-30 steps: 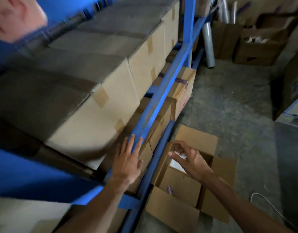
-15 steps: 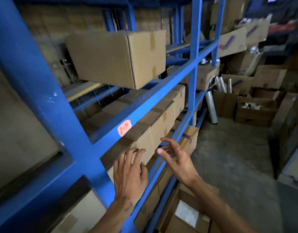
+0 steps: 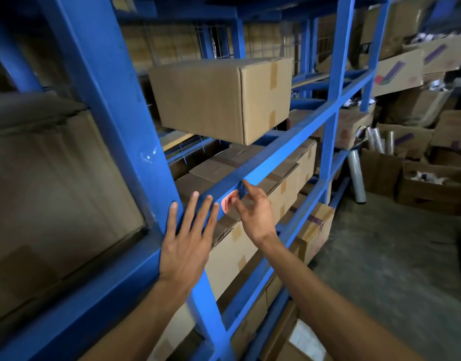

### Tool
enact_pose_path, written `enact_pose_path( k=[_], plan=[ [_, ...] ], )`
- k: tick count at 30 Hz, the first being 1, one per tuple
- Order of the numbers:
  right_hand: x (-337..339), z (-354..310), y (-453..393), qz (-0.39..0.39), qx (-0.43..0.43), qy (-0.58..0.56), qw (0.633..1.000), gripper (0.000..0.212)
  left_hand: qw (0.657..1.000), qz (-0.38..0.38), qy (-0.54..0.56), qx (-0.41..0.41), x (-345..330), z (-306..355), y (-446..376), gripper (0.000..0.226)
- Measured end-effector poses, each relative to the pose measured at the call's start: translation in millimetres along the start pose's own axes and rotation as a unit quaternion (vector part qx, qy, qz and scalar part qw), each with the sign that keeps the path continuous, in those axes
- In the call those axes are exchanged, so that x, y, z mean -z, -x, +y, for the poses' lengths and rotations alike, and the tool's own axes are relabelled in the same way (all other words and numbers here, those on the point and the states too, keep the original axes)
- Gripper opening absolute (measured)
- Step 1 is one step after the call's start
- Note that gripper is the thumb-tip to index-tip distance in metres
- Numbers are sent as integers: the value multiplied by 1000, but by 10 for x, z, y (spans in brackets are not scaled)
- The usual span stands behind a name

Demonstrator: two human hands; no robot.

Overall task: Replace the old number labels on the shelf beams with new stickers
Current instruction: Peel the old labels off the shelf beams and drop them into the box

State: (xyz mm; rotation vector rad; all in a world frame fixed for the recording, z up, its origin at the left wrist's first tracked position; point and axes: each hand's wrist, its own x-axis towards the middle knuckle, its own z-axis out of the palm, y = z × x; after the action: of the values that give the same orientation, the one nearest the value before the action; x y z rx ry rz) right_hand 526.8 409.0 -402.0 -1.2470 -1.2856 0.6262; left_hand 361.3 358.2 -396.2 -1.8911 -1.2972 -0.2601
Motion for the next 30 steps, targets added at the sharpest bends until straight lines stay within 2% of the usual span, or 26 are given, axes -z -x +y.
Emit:
enact_pose_path(
  k=[3, 6, 11, 17, 21, 26, 30],
  plan=[
    [-95, 47, -6, 51, 10, 13, 999, 40, 999, -17, -27, -10, -48, 12, -9, 75],
    [-130, 99, -25, 102, 26, 28, 994, 19, 999, -26, -31, -14, -61, 19, -7, 78],
    [-45, 181, -72, 97, 33, 18, 995, 7, 1000, -12, -20, -14, -38, 24, -4, 76],
    [152, 271, 64, 89, 78, 33, 992, 8, 1000, -13, -13, -5, -15, 23, -6, 70],
    [327, 460, 198, 114, 34, 38, 992, 4, 1000, -19, -6, -3, -1, 20, -6, 70],
    [575, 857, 465, 74, -9, 74, 994, 2, 995, 2, 91, -39, -89, 129, 122, 64],
    [689, 1229, 656, 67, -64, 97, 991, 2, 980, -72, 152, -108, -371, 425, 417, 68]
  ],
)
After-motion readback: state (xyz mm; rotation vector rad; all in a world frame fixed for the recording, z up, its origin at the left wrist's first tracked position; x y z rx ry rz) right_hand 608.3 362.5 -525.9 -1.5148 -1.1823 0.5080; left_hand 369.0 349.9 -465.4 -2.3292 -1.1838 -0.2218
